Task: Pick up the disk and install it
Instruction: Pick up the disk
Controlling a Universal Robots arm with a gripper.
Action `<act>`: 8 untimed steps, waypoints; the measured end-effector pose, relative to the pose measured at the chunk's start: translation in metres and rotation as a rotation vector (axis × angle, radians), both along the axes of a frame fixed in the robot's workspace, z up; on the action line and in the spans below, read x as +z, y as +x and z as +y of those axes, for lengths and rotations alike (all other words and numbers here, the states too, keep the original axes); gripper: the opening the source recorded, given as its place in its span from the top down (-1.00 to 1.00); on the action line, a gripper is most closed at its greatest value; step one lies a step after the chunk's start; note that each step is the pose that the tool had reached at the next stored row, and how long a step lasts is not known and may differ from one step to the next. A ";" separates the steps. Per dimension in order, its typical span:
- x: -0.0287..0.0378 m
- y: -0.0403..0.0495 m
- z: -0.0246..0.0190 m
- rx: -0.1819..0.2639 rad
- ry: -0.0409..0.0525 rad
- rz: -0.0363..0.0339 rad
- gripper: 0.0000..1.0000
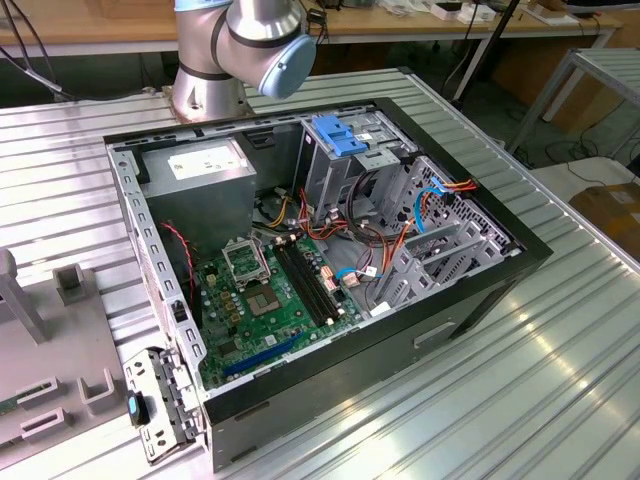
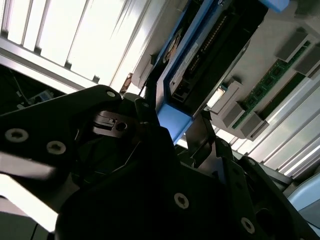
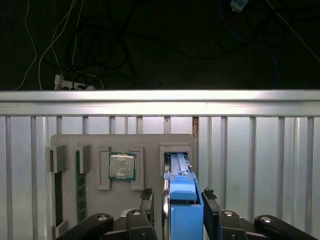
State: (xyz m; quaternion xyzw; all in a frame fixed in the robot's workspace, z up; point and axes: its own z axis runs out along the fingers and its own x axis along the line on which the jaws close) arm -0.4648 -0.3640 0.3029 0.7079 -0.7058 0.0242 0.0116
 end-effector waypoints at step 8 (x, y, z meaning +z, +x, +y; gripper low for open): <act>-0.0005 0.0000 0.0000 -0.001 0.0000 0.0000 0.00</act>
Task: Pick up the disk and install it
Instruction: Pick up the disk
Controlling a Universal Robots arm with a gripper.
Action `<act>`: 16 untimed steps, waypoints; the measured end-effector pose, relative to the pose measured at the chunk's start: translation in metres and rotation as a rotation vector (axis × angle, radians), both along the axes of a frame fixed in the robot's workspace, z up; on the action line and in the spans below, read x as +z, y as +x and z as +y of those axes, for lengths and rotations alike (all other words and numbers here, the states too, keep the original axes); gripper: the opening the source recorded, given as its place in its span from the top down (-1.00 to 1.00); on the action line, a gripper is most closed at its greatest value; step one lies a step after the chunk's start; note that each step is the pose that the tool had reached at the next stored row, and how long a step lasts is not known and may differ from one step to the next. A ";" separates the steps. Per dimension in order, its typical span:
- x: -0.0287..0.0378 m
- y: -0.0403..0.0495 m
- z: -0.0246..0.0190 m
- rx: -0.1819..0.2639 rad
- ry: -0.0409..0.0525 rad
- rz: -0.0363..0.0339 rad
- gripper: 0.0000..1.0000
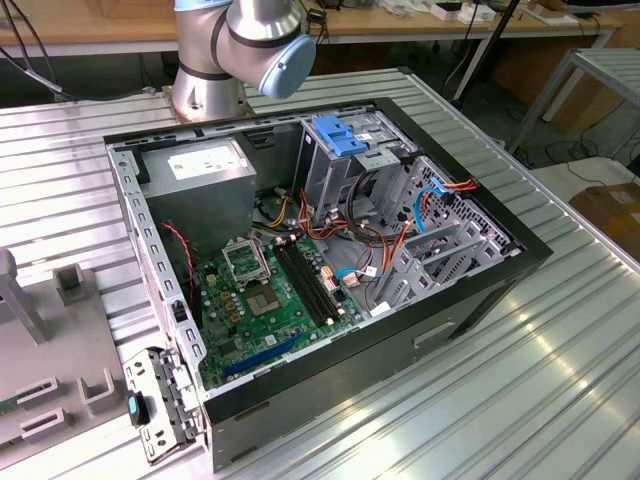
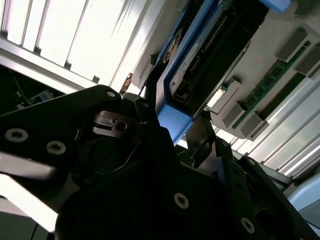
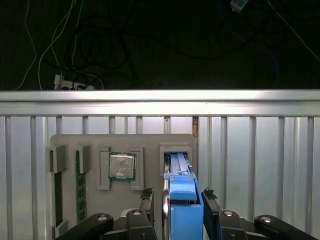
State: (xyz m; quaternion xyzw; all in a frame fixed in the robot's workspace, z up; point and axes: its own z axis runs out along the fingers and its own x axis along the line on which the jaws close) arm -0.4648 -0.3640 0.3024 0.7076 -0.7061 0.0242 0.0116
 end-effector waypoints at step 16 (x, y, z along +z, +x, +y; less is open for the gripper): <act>-0.0014 0.0000 0.0022 0.000 0.0000 0.0000 0.26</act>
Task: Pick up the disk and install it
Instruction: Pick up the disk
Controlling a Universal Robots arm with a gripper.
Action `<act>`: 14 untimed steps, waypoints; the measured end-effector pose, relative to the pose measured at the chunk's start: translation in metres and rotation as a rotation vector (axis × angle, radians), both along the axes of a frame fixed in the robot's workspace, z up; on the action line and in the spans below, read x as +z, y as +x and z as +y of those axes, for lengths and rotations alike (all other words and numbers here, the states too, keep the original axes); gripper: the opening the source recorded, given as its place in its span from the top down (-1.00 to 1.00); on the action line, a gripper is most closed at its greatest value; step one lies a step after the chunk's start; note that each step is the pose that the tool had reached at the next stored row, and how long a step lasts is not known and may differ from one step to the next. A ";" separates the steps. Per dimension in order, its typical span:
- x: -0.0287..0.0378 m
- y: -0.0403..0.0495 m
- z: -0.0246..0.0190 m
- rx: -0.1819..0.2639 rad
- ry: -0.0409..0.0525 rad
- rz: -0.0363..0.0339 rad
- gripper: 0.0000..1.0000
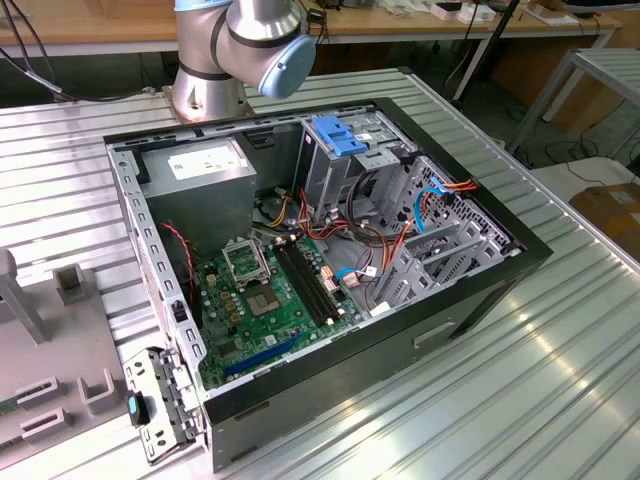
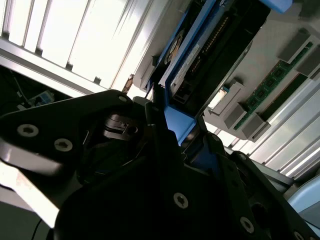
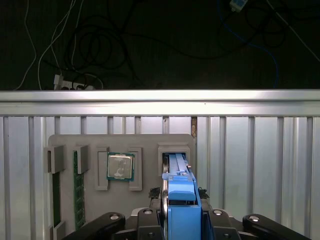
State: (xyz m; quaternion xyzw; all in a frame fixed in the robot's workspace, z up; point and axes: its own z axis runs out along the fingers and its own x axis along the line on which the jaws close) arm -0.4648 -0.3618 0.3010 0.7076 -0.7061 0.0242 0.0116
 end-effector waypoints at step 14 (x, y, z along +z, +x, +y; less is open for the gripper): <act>0.0275 0.0000 0.0000 0.000 -0.0002 -0.0001 0.26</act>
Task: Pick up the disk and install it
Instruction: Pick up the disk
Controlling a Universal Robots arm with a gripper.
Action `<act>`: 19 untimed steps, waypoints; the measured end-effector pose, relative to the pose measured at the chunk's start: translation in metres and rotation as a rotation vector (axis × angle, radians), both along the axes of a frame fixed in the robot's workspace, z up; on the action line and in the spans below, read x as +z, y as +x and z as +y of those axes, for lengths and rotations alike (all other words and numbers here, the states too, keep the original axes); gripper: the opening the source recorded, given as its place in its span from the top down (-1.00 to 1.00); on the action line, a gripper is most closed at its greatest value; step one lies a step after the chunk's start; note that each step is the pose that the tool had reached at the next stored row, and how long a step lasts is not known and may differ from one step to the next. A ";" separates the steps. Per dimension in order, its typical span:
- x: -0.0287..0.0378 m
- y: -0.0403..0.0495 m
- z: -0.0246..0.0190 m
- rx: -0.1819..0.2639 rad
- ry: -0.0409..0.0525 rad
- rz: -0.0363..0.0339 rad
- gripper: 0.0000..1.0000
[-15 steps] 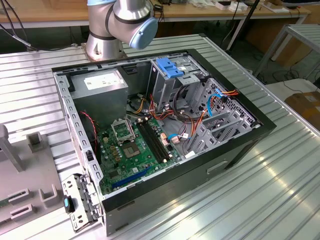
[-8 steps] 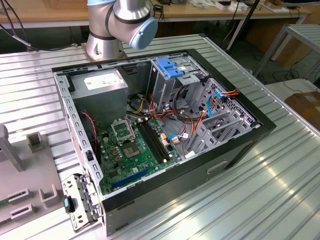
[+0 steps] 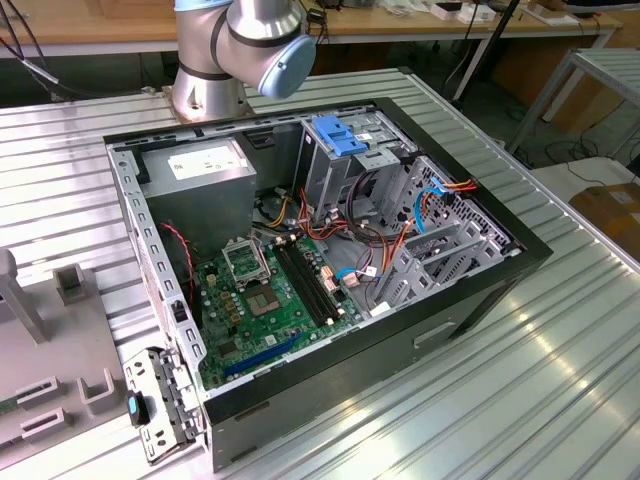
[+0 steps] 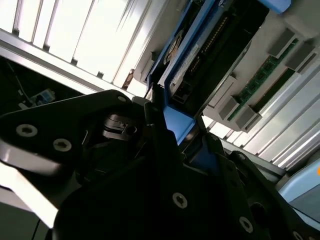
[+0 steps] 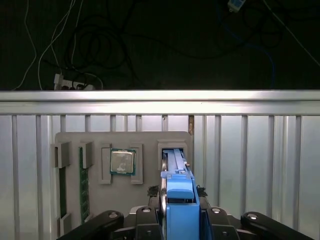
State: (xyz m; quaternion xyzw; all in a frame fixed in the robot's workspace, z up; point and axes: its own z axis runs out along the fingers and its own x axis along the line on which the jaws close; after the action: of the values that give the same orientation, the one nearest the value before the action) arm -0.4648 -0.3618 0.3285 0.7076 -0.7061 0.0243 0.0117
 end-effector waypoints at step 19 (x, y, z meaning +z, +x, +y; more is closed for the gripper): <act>0.1251 0.0000 0.0000 0.000 0.0000 -0.0001 0.26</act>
State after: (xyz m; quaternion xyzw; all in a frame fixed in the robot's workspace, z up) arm -0.4648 -0.3618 0.4536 0.7076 -0.7061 0.0244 0.0117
